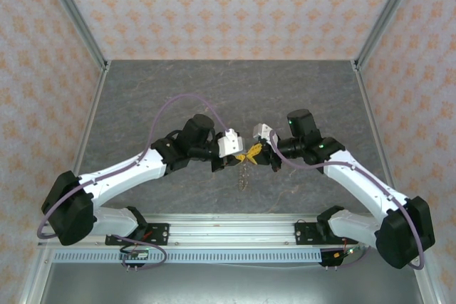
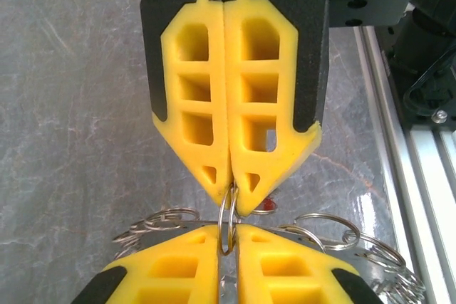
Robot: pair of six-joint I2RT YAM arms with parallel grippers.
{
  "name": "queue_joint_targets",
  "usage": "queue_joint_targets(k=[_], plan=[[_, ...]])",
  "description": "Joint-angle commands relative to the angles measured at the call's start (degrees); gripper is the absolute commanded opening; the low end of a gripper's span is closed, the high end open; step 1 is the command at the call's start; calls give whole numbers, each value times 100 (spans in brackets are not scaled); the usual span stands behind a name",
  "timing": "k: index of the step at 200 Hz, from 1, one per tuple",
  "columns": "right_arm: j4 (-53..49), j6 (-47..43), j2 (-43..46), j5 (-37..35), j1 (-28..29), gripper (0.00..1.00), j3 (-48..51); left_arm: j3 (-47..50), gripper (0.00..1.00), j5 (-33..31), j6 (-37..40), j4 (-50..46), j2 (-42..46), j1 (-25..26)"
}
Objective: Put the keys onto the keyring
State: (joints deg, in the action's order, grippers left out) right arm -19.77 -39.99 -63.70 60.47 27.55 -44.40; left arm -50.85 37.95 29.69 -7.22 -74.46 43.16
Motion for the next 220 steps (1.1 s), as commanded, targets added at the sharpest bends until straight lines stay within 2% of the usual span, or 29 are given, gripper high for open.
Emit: queue_joint_targets(k=[1,17,56,83,108,123,162,220], plan=[[-318,-297,-49,126,-25,0,-274,-365,13,-248,441,-655,-107,137],[-369,-325,-63,150,-29,0,-327,-498,16,-295,533,-802,-214,191],[-415,-378,-55,185,-26,0,-376,-715,16,-306,708,-1051,-415,277],[-346,-378,-4,202,-30,0,-343,-762,10,-341,753,-1130,-463,295],[-250,-378,63,160,-28,0,-259,-767,0,-393,736,-1135,-459,293],[-190,-365,86,94,-30,1,-190,-766,0,-437,694,-1137,-434,298],[-168,-329,178,-9,-26,2,-65,-506,0,-655,405,-613,-277,291],[-54,-203,244,-71,-30,5,63,-270,0,-592,75,-127,-153,281]])
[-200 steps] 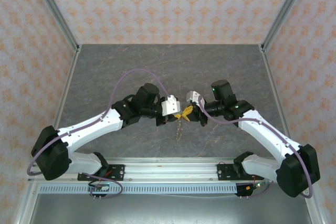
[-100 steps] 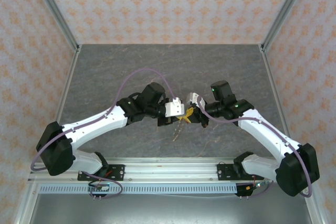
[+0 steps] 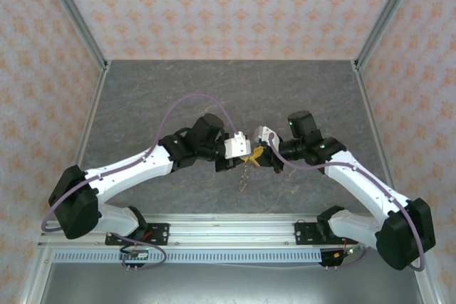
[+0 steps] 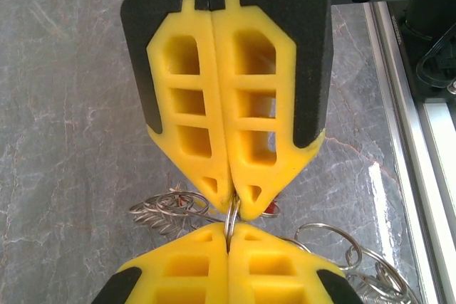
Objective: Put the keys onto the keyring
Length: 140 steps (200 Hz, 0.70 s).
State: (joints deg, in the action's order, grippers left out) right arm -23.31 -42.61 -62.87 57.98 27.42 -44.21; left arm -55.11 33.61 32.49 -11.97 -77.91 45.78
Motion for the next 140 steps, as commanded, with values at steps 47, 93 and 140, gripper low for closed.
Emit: queue_joint_targets(k=[47,93,140], plan=[[285,69,285,-52,-15,10,161,383,0,-74,-440,726,362,-34],[-328,-177,418,-409,-17,17,82,511,0,-78,-593,905,471,-130],[-45,37,540,-378,-14,5,254,572,0,32,-678,1070,455,-149]])
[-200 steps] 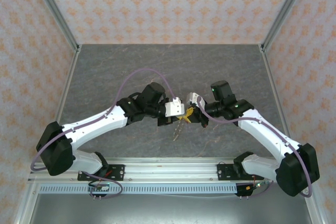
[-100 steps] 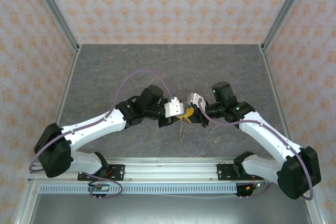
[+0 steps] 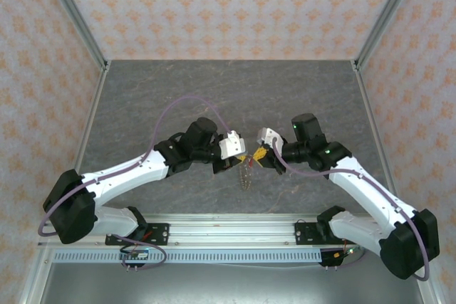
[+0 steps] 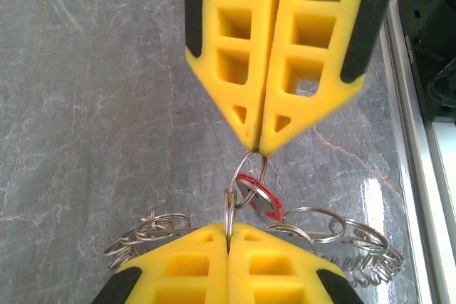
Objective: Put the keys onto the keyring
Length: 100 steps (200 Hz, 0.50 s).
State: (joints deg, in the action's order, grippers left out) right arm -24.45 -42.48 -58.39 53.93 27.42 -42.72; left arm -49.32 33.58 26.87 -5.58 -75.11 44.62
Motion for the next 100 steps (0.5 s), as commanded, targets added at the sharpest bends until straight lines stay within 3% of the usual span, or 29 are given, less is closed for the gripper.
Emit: queue_joint_targets(k=[1,26,100], plan=[[75,26,91,28,-16,5,110,-7,0,34,-114,434,182,-33],[243,138,74,93,-16,2,151,-16,0,48,-120,453,194,-33],[1017,619,65,408,11,21,296,-58,0,135,-115,421,161,-34]])
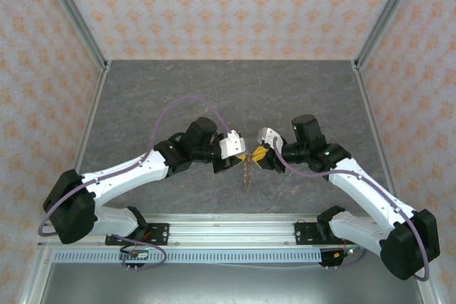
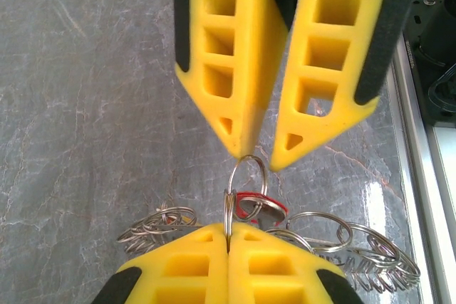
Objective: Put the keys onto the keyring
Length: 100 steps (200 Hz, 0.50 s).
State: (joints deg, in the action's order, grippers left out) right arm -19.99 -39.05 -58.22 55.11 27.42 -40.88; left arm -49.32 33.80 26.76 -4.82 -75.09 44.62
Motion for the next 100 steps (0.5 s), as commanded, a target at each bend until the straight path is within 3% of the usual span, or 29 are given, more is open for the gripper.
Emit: queue_joint_targets(k=[1,100], plan=[[586,284,47,298,10,21,114,-55,0,116,-107,343,160,-33],[515,99,-84,72,44,24,133,-98,0,154,-101,319,137,-42]])
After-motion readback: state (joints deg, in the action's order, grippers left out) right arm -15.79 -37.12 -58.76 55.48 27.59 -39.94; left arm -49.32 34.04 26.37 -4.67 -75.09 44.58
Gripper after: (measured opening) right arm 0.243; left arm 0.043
